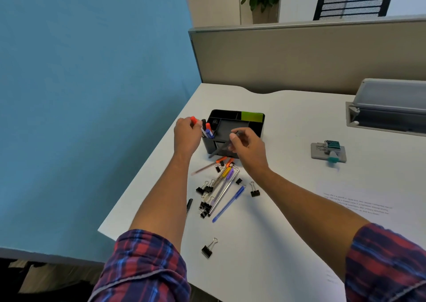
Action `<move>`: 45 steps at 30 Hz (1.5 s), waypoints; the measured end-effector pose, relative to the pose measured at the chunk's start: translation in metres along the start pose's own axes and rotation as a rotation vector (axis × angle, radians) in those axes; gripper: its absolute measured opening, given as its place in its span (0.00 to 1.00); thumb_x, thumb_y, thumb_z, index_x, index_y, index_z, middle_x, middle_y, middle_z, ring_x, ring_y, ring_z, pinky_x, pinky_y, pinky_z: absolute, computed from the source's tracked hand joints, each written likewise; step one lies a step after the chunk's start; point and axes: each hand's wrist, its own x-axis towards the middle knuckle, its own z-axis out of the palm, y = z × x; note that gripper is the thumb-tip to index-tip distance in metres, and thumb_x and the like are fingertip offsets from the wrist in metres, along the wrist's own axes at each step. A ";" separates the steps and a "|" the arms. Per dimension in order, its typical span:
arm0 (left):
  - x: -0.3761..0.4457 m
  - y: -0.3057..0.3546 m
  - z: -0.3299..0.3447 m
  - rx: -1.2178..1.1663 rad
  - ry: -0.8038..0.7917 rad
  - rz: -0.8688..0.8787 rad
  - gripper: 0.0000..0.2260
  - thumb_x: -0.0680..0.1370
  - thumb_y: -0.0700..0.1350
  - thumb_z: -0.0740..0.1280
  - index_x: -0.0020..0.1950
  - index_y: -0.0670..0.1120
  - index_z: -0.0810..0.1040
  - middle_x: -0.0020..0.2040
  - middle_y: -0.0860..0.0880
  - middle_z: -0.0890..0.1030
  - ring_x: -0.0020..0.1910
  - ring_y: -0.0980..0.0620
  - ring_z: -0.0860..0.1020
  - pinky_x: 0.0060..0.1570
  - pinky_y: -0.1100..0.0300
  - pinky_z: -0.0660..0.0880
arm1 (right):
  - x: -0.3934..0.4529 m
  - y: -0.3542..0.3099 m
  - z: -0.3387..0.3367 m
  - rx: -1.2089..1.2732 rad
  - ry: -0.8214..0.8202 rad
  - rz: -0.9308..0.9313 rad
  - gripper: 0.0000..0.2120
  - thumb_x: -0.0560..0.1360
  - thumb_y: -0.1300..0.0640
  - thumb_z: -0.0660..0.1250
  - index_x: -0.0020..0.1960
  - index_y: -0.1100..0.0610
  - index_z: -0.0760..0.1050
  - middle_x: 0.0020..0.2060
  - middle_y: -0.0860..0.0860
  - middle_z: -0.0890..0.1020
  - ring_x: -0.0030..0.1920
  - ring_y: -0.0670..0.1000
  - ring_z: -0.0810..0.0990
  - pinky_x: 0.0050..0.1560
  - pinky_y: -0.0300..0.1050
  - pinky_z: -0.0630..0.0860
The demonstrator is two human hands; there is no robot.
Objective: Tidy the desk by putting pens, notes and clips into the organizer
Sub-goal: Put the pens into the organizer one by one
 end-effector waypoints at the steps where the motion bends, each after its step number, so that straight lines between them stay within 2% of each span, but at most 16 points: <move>1: -0.002 -0.001 0.001 0.012 -0.008 0.004 0.10 0.82 0.49 0.66 0.56 0.44 0.81 0.53 0.46 0.81 0.50 0.49 0.80 0.44 0.62 0.73 | 0.003 -0.003 -0.001 0.009 0.022 -0.024 0.07 0.81 0.57 0.65 0.58 0.58 0.77 0.47 0.54 0.82 0.46 0.51 0.84 0.45 0.37 0.82; 3: -0.007 -0.002 0.001 0.045 -0.012 0.028 0.11 0.81 0.47 0.67 0.60 0.44 0.80 0.53 0.48 0.82 0.50 0.50 0.80 0.48 0.60 0.75 | 0.011 -0.006 -0.004 0.024 0.076 -0.055 0.09 0.82 0.55 0.63 0.59 0.57 0.76 0.49 0.54 0.82 0.46 0.50 0.84 0.46 0.37 0.81; 6: -0.010 -0.003 0.001 0.089 -0.033 0.033 0.11 0.80 0.48 0.68 0.60 0.45 0.80 0.50 0.48 0.82 0.47 0.49 0.80 0.48 0.55 0.78 | 0.025 -0.010 -0.008 0.045 0.213 -0.083 0.10 0.82 0.54 0.63 0.61 0.57 0.76 0.50 0.53 0.83 0.46 0.48 0.84 0.49 0.39 0.82; 10: -0.007 -0.011 0.007 0.138 -0.082 0.008 0.09 0.80 0.48 0.67 0.50 0.45 0.84 0.46 0.47 0.85 0.45 0.46 0.81 0.43 0.57 0.75 | 0.046 -0.016 -0.008 0.091 0.351 -0.016 0.11 0.83 0.54 0.62 0.62 0.57 0.76 0.52 0.51 0.83 0.49 0.45 0.84 0.53 0.36 0.80; 12: -0.008 -0.016 0.010 0.139 -0.091 -0.005 0.10 0.80 0.48 0.66 0.48 0.44 0.85 0.45 0.46 0.85 0.44 0.46 0.81 0.42 0.58 0.72 | 0.055 -0.016 -0.006 0.071 0.314 0.015 0.12 0.83 0.53 0.62 0.64 0.56 0.76 0.54 0.50 0.83 0.51 0.44 0.84 0.53 0.33 0.79; 14: -0.011 -0.018 0.010 0.112 -0.099 -0.015 0.10 0.81 0.47 0.66 0.51 0.43 0.85 0.48 0.45 0.86 0.44 0.49 0.80 0.45 0.59 0.71 | 0.064 -0.012 -0.001 -0.007 0.246 0.035 0.14 0.83 0.52 0.61 0.66 0.54 0.76 0.56 0.48 0.82 0.52 0.43 0.83 0.54 0.33 0.78; 19: -0.017 -0.023 0.004 0.054 -0.131 0.008 0.10 0.79 0.48 0.69 0.55 0.44 0.83 0.50 0.48 0.84 0.48 0.52 0.79 0.49 0.61 0.70 | 0.082 -0.001 0.011 -0.229 0.111 0.053 0.17 0.83 0.51 0.61 0.69 0.55 0.75 0.59 0.50 0.82 0.58 0.47 0.81 0.62 0.45 0.78; 24: -0.025 -0.034 -0.004 0.065 -0.193 0.008 0.09 0.79 0.50 0.69 0.55 0.46 0.82 0.48 0.51 0.82 0.49 0.53 0.79 0.48 0.59 0.72 | 0.097 -0.008 0.017 -0.411 0.029 0.047 0.14 0.82 0.54 0.62 0.64 0.57 0.79 0.59 0.53 0.82 0.59 0.52 0.79 0.56 0.38 0.72; 26: -0.028 -0.042 -0.008 0.099 -0.230 -0.005 0.09 0.79 0.51 0.70 0.51 0.46 0.81 0.45 0.52 0.82 0.47 0.52 0.80 0.46 0.59 0.73 | 0.102 -0.011 0.019 -0.424 0.016 0.055 0.15 0.82 0.54 0.63 0.65 0.58 0.79 0.61 0.53 0.81 0.60 0.52 0.80 0.62 0.40 0.73; 29: -0.034 -0.057 -0.014 0.213 -0.355 -0.047 0.11 0.78 0.53 0.71 0.47 0.46 0.78 0.42 0.50 0.81 0.44 0.50 0.82 0.46 0.55 0.77 | 0.106 -0.010 0.021 -0.396 -0.006 0.068 0.15 0.81 0.55 0.65 0.65 0.57 0.79 0.61 0.53 0.82 0.58 0.52 0.82 0.64 0.51 0.77; 34: -0.044 -0.076 -0.025 0.462 -0.600 -0.110 0.16 0.75 0.54 0.74 0.47 0.41 0.79 0.42 0.45 0.83 0.41 0.48 0.82 0.47 0.53 0.79 | 0.101 -0.005 0.020 -0.368 -0.027 0.112 0.18 0.81 0.60 0.64 0.70 0.57 0.74 0.64 0.54 0.80 0.64 0.52 0.78 0.69 0.49 0.72; 37: -0.053 -0.083 -0.029 0.666 -0.778 -0.114 0.19 0.71 0.57 0.78 0.39 0.41 0.81 0.36 0.47 0.85 0.35 0.50 0.82 0.44 0.57 0.79 | 0.084 -0.002 0.020 -0.365 -0.011 0.048 0.16 0.81 0.59 0.65 0.68 0.57 0.76 0.60 0.53 0.82 0.60 0.50 0.80 0.66 0.45 0.75; 40: -0.061 -0.091 -0.030 0.733 -0.885 -0.188 0.18 0.65 0.55 0.82 0.37 0.42 0.81 0.34 0.48 0.86 0.35 0.50 0.85 0.49 0.53 0.83 | 0.055 -0.002 0.016 -0.369 -0.029 -0.115 0.10 0.79 0.57 0.68 0.59 0.56 0.81 0.51 0.49 0.84 0.52 0.45 0.81 0.57 0.41 0.79; 42: -0.066 -0.094 -0.028 0.745 -0.919 -0.215 0.17 0.66 0.52 0.82 0.38 0.41 0.82 0.34 0.47 0.86 0.37 0.49 0.86 0.49 0.52 0.83 | 0.034 0.001 0.013 -0.386 -0.117 -0.219 0.06 0.78 0.56 0.70 0.53 0.55 0.83 0.45 0.47 0.83 0.47 0.44 0.80 0.51 0.39 0.79; 45: -0.072 -0.093 -0.026 0.764 -0.921 -0.210 0.15 0.67 0.50 0.82 0.37 0.42 0.81 0.34 0.47 0.86 0.36 0.49 0.86 0.49 0.53 0.83 | 0.009 0.008 0.004 -0.481 -0.361 -0.329 0.05 0.77 0.54 0.71 0.49 0.55 0.84 0.40 0.46 0.82 0.41 0.44 0.79 0.43 0.38 0.78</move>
